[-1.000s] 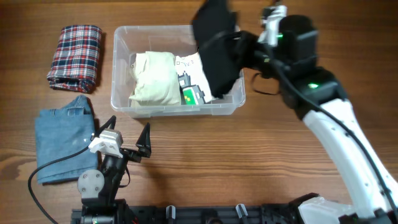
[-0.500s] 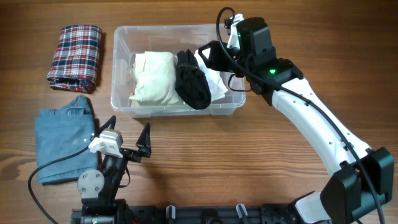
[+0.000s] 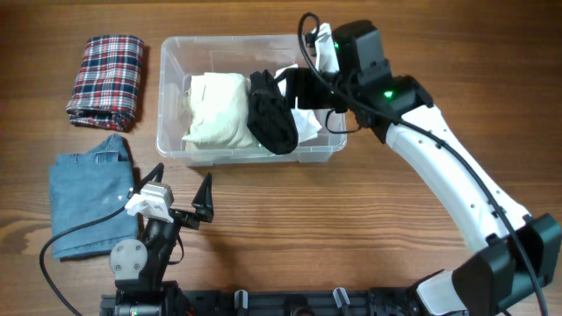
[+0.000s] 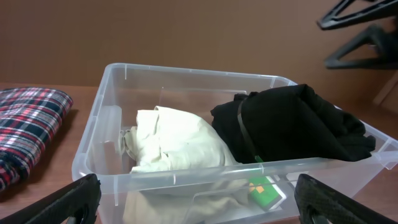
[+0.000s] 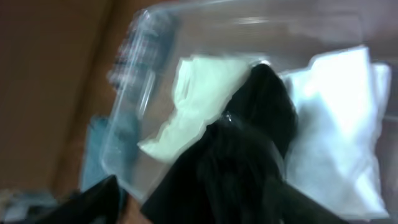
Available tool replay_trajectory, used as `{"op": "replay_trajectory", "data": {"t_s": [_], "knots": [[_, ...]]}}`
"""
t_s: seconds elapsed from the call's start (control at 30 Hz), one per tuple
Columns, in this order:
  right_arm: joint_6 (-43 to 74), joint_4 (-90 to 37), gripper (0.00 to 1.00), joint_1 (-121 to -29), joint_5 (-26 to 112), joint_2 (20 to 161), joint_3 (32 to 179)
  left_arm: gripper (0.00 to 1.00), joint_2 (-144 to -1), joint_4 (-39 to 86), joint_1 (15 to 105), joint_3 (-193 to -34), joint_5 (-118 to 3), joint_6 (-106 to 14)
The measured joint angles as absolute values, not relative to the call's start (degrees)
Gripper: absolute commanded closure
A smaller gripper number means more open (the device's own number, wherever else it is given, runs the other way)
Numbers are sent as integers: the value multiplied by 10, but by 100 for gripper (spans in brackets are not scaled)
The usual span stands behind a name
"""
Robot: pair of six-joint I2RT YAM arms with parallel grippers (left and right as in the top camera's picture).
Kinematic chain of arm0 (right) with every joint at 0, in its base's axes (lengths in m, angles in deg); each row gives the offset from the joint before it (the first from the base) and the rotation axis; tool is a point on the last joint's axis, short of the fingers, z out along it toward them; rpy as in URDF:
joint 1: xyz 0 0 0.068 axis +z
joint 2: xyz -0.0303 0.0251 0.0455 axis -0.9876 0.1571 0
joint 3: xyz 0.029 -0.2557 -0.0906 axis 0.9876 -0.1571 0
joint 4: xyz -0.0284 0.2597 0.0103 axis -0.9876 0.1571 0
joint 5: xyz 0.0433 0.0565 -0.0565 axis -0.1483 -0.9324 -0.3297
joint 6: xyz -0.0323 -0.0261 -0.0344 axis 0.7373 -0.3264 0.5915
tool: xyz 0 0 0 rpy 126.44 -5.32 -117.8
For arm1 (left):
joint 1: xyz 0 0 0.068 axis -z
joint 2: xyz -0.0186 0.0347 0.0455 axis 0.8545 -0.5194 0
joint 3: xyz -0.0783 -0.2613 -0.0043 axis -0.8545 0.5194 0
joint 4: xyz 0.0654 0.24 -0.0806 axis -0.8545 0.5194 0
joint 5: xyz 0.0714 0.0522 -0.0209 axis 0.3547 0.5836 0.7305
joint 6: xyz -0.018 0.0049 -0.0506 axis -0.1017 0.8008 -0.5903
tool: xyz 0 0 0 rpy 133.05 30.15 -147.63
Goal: Pack container
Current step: 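Push the black shirt down into the bin with the right gripper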
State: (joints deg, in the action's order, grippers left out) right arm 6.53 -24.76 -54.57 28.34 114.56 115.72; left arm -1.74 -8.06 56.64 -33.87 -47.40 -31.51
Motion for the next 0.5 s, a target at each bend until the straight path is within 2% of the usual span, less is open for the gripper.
{"op": "replay_trajectory", "data": {"t_s": [0.13, 0.27, 0.3, 0.5], "knots": [[118, -164, 9, -512, 363, 1146, 1219, 0, -17, -81, 566, -339, -474, -315], [163, -145, 6, -464, 420, 1145, 1253, 0, -17, -81, 566, -339, -474, -315], [174, -145, 0, -452, 433, 1145, 1256, 0, -17, -81, 566, -339, -474, -315], [212, -119, 0, -412, 514, 1158, 1258, 0, -17, -81, 566, -339, -474, -315]]}}
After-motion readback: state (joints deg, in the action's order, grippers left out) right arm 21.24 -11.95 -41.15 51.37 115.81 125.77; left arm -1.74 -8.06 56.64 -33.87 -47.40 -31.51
